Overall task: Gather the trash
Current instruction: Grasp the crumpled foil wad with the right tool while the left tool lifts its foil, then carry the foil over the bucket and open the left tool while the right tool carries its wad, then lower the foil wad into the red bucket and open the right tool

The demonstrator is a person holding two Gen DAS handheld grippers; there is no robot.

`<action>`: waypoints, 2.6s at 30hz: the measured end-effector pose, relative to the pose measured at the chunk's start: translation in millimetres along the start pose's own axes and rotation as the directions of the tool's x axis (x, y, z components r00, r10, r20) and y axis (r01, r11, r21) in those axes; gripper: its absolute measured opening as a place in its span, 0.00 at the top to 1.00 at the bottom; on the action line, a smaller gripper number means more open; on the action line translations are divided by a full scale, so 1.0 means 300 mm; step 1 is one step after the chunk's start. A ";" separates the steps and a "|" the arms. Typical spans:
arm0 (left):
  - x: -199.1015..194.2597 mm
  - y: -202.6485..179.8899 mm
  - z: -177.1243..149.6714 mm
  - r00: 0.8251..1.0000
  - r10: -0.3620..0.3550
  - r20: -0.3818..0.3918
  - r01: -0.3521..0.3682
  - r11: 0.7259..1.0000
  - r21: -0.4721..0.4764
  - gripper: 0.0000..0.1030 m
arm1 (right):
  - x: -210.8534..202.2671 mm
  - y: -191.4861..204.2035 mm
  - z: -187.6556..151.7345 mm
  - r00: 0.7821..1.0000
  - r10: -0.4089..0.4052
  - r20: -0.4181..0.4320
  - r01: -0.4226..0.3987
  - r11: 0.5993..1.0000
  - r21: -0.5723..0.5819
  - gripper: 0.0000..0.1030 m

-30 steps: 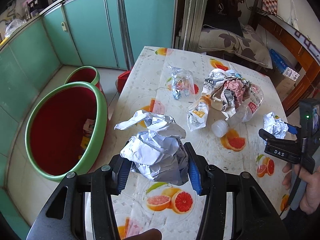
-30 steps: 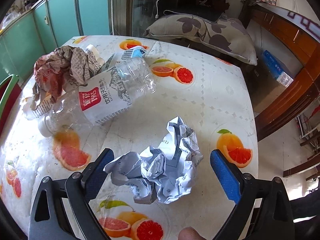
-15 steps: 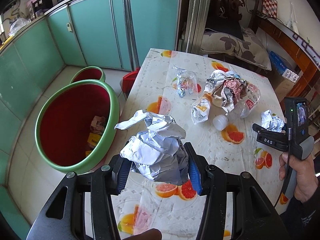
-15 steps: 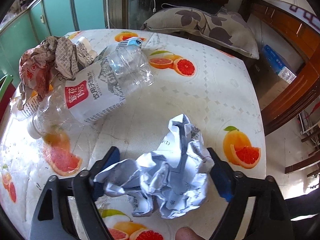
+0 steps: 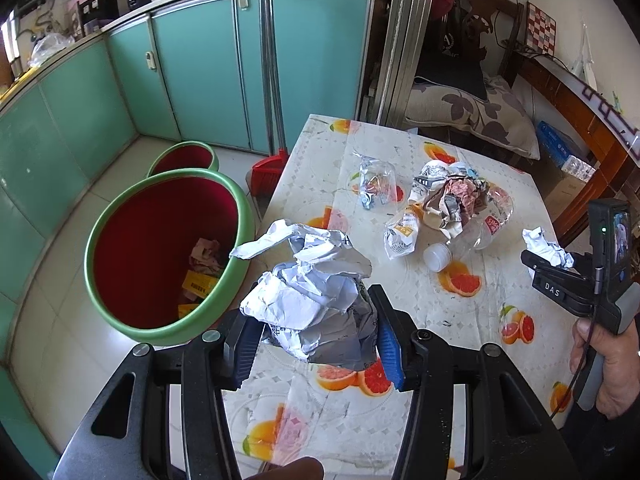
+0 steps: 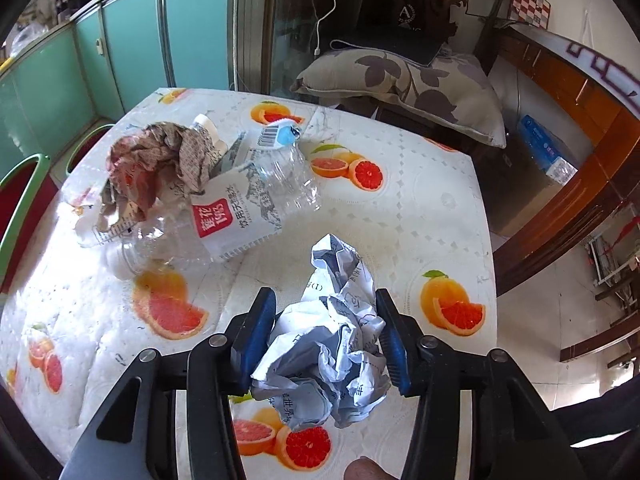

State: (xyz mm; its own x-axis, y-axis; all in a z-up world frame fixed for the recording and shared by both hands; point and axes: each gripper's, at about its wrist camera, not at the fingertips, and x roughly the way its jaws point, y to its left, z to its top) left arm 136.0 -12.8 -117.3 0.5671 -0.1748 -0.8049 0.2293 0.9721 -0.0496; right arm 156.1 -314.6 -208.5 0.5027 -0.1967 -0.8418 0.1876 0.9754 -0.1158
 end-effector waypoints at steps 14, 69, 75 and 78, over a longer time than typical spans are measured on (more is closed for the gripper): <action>-0.092 0.156 0.049 0.994 0.061 0.090 -0.054 0.995 -0.085 0.52 | -0.400 0.202 0.082 0.980 0.117 0.162 -0.101 0.989 -0.107 0.53; -0.154 0.876 -0.028 0.935 0.344 0.089 -0.279 0.866 -0.414 0.01 | -0.327 1.394 0.389 0.876 0.468 0.115 -0.363 0.798 -0.481 0.52; -0.175 0.901 -0.060 0.931 0.356 0.079 -0.290 0.854 -0.431 0.01 | -0.254 1.467 0.390 0.881 0.466 0.083 -0.373 0.791 -0.486 0.43; -0.174 0.913 -0.072 0.929 0.364 0.069 -0.301 0.849 -0.434 0.01 | -0.230 1.477 0.388 0.883 0.462 0.077 -0.373 0.794 -0.479 0.32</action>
State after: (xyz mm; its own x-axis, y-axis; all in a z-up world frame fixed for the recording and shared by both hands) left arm 152.1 266.0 -101.6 0.6647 0.1809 -0.7249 -0.3192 0.9460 -0.0566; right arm 302.6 119.6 -140.4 0.5960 0.2692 -0.7565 -0.4432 0.8959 -0.0304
